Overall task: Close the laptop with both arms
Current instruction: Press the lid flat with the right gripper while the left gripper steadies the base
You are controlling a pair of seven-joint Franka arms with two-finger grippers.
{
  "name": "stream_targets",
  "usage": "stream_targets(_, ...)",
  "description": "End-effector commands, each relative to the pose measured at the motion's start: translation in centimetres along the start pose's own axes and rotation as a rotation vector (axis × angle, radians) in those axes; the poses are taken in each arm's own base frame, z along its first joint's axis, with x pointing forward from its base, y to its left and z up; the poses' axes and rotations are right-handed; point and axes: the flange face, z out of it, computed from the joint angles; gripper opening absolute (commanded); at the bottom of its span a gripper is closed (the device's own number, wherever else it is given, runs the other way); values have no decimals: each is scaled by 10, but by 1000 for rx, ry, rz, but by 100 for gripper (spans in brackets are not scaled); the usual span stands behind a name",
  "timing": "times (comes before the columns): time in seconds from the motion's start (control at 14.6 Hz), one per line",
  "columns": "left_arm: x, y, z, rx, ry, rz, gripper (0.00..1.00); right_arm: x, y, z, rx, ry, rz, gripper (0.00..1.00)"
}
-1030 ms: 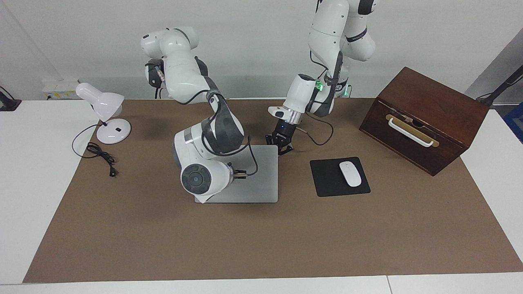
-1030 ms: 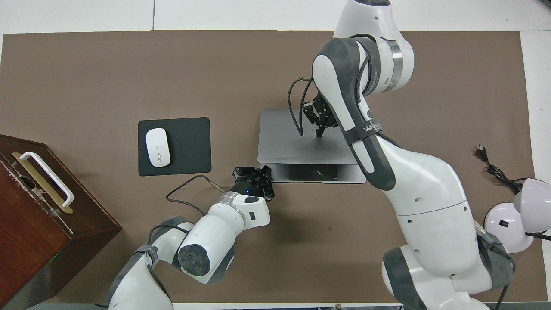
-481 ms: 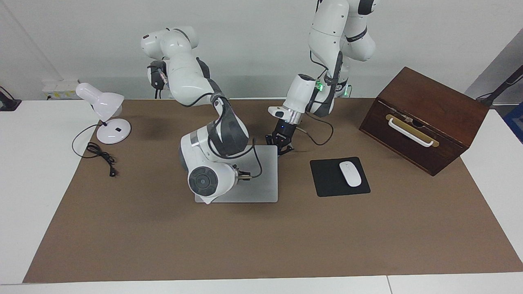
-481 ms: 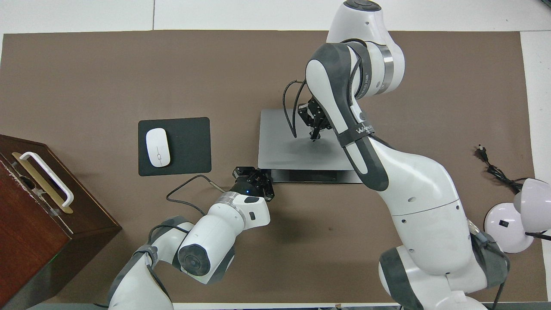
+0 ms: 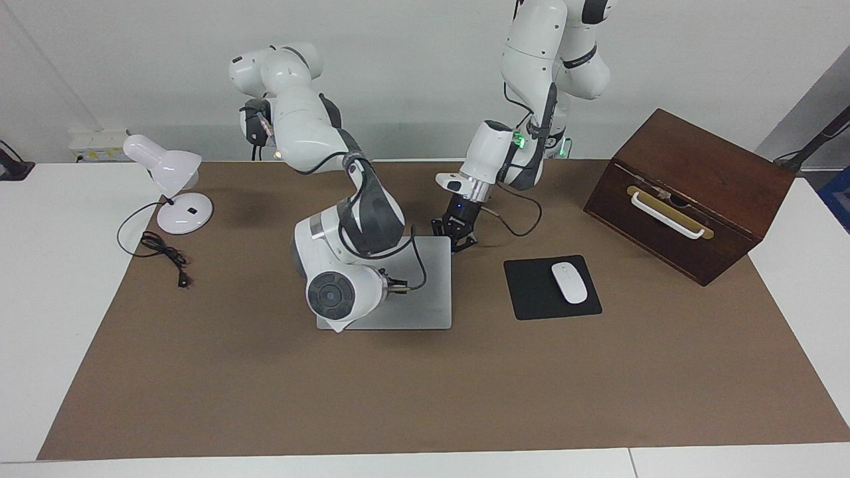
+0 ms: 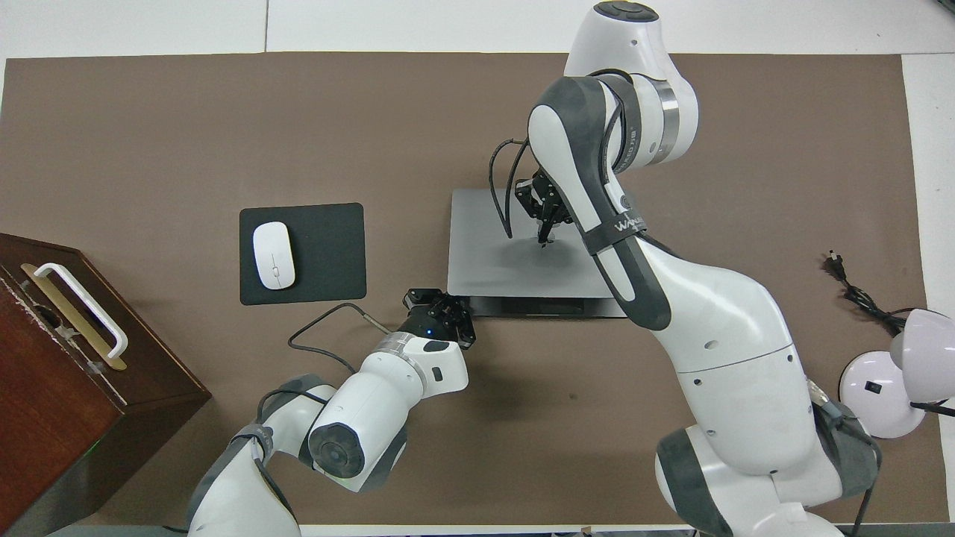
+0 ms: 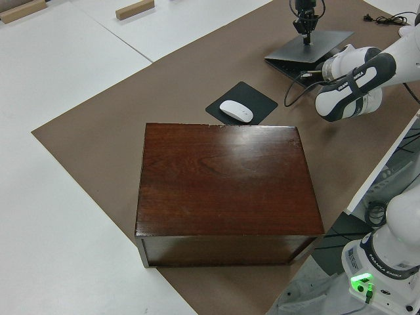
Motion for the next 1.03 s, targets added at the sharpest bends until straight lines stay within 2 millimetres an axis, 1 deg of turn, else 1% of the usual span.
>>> stream_targets(0.0,-34,9,16,-5,-79,21,0,9,-3,8,36,5,24,0)
stream_targets(0.34,-34,9,16,-5,-79,21,0,15,-6,13,44,19,28,0)
stream_targets(0.41,-34,9,16,-5,-79,21,0,13,-10,15,44,20,26,0)
stream_targets(0.55,-35,9,16,-5,-81,22,0,16,-11,19,44,20,32,0)
stream_targets(0.96,-34,9,17,-5,-81,23,0,15,-15,23,51,16,41,0)
